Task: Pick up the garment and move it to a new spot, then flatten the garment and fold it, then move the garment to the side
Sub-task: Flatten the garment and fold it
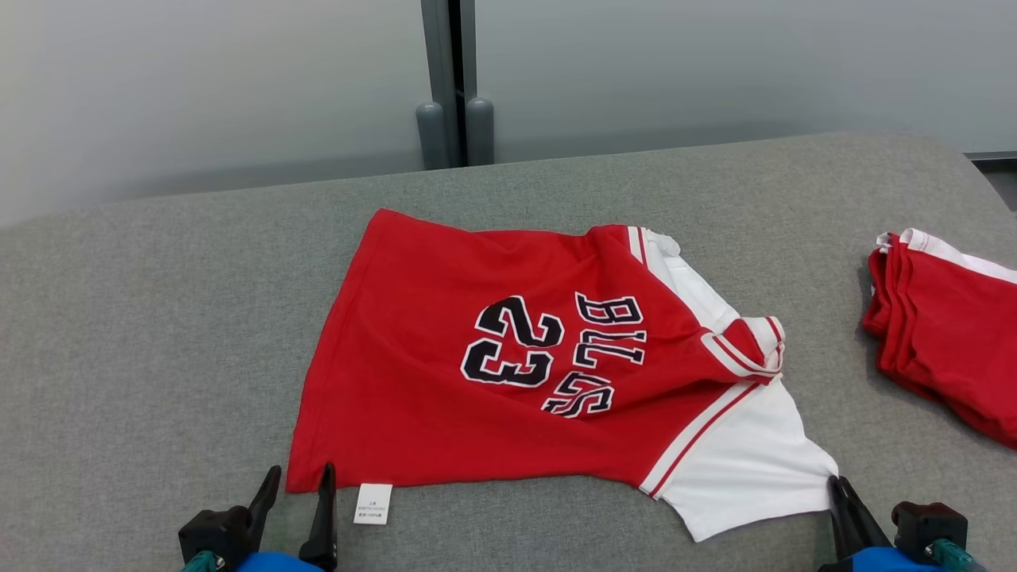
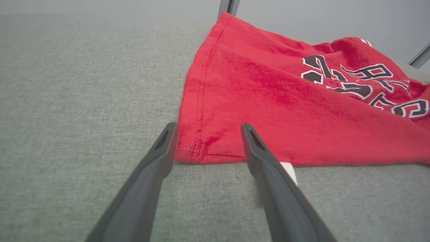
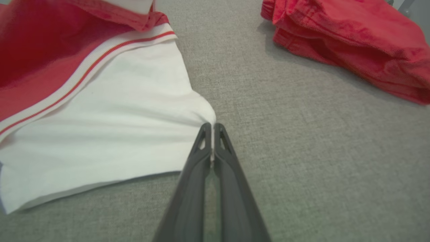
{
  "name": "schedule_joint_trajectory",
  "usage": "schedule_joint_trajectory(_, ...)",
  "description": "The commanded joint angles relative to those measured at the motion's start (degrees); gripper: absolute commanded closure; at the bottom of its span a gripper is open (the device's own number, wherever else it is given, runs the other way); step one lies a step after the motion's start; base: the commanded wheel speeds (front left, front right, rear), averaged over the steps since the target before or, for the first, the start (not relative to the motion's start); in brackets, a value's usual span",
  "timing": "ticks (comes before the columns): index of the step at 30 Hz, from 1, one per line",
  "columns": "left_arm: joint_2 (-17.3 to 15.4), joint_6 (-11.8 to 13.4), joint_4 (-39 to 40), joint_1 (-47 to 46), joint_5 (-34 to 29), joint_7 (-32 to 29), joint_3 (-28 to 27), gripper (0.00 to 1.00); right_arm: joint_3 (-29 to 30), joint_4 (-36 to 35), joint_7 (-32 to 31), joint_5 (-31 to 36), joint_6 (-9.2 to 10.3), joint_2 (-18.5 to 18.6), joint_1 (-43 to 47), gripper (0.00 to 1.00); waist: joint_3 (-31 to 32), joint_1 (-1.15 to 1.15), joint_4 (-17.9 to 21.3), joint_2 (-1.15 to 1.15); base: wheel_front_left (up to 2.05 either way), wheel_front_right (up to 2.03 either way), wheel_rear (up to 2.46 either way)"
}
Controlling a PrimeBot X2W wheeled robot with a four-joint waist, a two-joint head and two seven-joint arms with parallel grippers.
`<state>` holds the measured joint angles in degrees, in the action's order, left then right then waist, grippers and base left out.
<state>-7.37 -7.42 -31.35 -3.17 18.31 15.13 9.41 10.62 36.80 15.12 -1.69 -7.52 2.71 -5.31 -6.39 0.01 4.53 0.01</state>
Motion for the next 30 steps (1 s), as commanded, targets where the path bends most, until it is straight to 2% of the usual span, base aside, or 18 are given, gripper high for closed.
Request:
schedule_joint_trajectory(1, -0.1, -0.1, -0.6, -0.8, 1.1, 0.0, -0.6, 0.0, -0.1, -0.5, 0.0, -0.3, 0.04, 0.4, -0.5, 1.0, 0.0, -0.01, 0.2, -0.01, 0.0, 0.0, 0.0)
schedule_joint_trajectory(16, 0.7, -0.1, -10.6, -3.5, 4.3, -0.1, -1.9, 0.0, -1.7, -1.6, 0.0, -0.8, 0.04, 0.3, -0.5, 1.0, 0.1, -0.01, 1.0, -0.01, 0.0, 0.0, 0.0)
schedule_joint_trajectory(28, 0.3, 0.0, -19.4, -7.1, 7.8, -0.5, 0.0, 0.0, -3.0, -2.7, 0.0, -1.0, 0.03, 0.3, -1.4, 1.0, -0.6, -0.01, 1.0, -0.01, 0.0, 0.0, 0.0)
schedule_joint_trajectory(29, 0.4, 0.0, -20.2, -7.4, 8.4, -0.6, 0.5, 0.22, -3.1, -2.8, 0.0, -1.0, 0.03, 0.3, -1.5, 1.0, -0.6, -0.01, 1.0, -0.01, 0.0, 0.0, 0.0)
schedule_joint_trajectory(30, 0.2, 0.0, -20.6, -7.7, 8.7, -0.6, 1.1, 0.61, -3.1, -2.9, 0.0, -1.0, 0.03, 0.3, -1.6, 1.0, -0.7, -0.01, 1.0, -0.01, 0.0, 0.0, 0.0)
